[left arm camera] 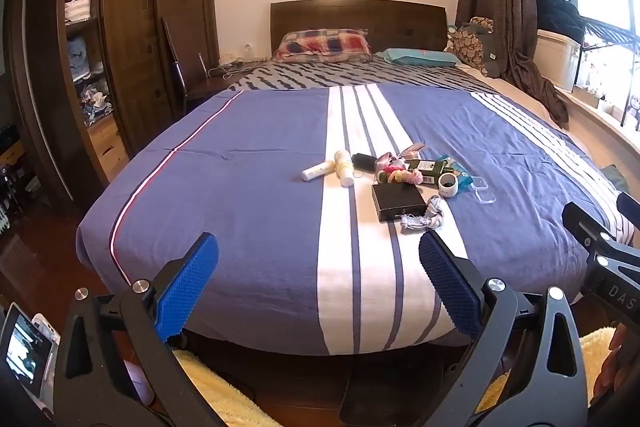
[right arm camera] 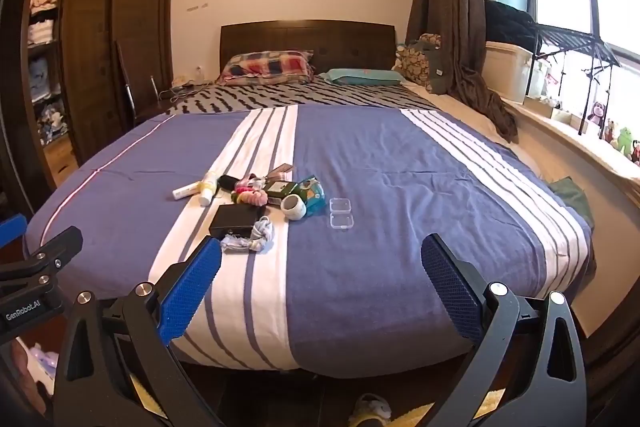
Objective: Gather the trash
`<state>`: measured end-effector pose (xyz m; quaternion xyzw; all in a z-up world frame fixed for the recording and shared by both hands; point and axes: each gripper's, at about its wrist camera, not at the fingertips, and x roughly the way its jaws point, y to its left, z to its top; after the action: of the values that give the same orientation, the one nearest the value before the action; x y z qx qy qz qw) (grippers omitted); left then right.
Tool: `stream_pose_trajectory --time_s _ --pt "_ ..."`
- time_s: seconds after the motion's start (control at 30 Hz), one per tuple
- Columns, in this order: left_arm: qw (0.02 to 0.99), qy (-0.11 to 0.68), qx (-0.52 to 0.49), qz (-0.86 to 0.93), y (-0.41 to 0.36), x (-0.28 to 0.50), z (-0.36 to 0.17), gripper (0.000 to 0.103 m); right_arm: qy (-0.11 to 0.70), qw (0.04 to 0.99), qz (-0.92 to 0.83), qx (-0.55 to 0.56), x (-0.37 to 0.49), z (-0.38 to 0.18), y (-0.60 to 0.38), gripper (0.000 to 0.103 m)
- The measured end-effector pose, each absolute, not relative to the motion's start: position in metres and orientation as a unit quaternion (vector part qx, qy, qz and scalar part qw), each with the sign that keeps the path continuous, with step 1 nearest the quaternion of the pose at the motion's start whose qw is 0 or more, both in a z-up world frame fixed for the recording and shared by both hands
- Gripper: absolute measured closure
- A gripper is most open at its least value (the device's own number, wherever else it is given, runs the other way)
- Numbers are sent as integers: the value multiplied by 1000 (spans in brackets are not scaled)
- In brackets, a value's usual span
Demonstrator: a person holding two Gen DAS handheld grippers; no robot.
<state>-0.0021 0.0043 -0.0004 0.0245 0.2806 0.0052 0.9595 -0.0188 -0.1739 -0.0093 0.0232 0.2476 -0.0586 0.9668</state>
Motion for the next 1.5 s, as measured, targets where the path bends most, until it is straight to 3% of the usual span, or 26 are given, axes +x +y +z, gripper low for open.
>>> stream_pose_trajectory --time_s 1.5 --pt "962 273 21 7 7 -5 5 8 243 969 -37 32 -20 -4 -171 3"
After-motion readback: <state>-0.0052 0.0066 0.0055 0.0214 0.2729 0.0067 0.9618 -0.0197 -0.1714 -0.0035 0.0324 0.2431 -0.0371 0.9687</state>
